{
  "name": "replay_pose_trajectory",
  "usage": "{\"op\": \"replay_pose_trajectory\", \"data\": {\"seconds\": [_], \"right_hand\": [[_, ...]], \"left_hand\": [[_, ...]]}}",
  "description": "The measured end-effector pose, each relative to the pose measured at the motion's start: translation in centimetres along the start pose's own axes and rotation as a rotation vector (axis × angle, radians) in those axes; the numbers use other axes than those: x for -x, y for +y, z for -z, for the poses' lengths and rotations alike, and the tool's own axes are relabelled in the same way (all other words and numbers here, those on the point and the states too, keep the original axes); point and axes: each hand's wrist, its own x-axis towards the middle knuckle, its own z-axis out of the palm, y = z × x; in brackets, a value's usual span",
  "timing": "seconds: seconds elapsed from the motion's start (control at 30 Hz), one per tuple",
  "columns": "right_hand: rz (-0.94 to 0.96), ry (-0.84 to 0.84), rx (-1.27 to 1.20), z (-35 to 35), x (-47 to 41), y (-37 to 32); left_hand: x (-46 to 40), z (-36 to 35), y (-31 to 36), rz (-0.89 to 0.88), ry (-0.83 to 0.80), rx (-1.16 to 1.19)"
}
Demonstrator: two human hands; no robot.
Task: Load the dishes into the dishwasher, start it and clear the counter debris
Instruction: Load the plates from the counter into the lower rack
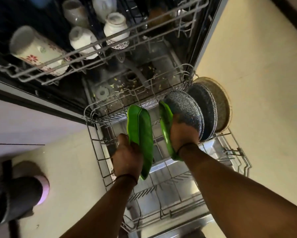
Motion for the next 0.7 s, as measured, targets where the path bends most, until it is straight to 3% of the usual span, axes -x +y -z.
{"op": "replay_pose_trajectory", "data": {"seconds": [0.17, 0.5, 0.57, 0.7], "right_hand": [[0.086, -0.055, 0.028, -1.7, 0.8, -0.5], [0.033, -0.088, -0.057, -3.5, -1.1, -1.0], [0.029, 0.060, -0.055, -3.5, -0.5, -0.9], [0.223, 0.431, -0.144, -4.0, 2.0, -0.9]], "left_hand": [[0.1, -0.7, -0.1, 0.001, 0.000, -0.016], [-0.2, -1.4, -1.1, -0.016, -0.002, -0.021], [0.0, -1.4, -1.5, 0.007, 0.018, -0.006], [0.7, -1.2, -2.2, 0.112, 0.067, 0.058]]}}
